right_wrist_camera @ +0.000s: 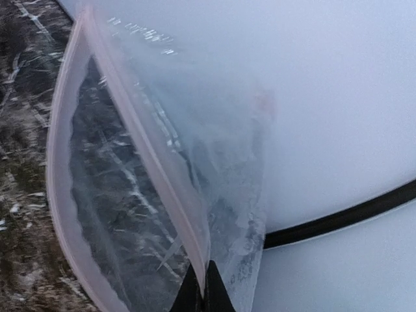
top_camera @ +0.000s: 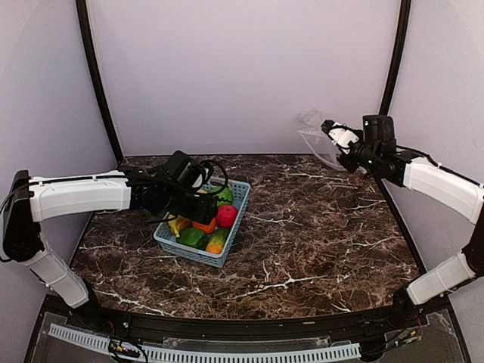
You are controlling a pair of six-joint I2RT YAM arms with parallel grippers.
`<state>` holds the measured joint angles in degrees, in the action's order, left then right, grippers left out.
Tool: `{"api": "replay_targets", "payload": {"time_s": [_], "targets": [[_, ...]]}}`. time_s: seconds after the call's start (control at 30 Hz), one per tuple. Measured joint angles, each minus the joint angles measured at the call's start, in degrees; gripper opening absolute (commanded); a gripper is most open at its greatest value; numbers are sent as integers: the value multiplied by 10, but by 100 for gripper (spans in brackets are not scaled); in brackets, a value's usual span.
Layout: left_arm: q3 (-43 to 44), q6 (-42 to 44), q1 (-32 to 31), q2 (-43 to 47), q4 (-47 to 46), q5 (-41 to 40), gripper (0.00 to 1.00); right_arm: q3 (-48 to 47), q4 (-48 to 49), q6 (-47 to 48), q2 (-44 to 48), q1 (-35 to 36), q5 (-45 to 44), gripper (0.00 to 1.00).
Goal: Place the food in the zip-top bag and seal the zipper
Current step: Pick up the fake fruit from the bin.
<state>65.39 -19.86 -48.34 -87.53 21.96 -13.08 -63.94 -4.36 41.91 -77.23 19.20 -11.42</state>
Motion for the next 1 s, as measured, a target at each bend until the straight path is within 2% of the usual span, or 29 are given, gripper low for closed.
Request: {"api": "replay_targets", "payload": {"time_s": [0.03, 0.1, 0.17, 0.3, 0.43, 0.67, 1.0], "targets": [[9, 1, 4, -9, 8, 5, 91, 12, -11, -11, -6, 13, 14, 0], [22, 5, 14, -26, 23, 15, 98, 27, -40, -35, -26, 31, 47, 0], [36, 3, 23, -44, 36, 24, 99, 36, -70, -59, -51, 37, 84, 0], [61, 3, 34, -81, 65, 39, 92, 49, -121, -96, -71, 37, 158, 0], [68, 1, 34, -103, 85, 55, 83, 50, -129, -116, -71, 37, 211, 0], [69, -12, 38, -124, 94, 61, 86, 56, -129, -126, -71, 37, 248, 0], [99, -19, 57, -174, 94, 41, 82, 63, -130, -127, -70, 37, 263, 0]]}}
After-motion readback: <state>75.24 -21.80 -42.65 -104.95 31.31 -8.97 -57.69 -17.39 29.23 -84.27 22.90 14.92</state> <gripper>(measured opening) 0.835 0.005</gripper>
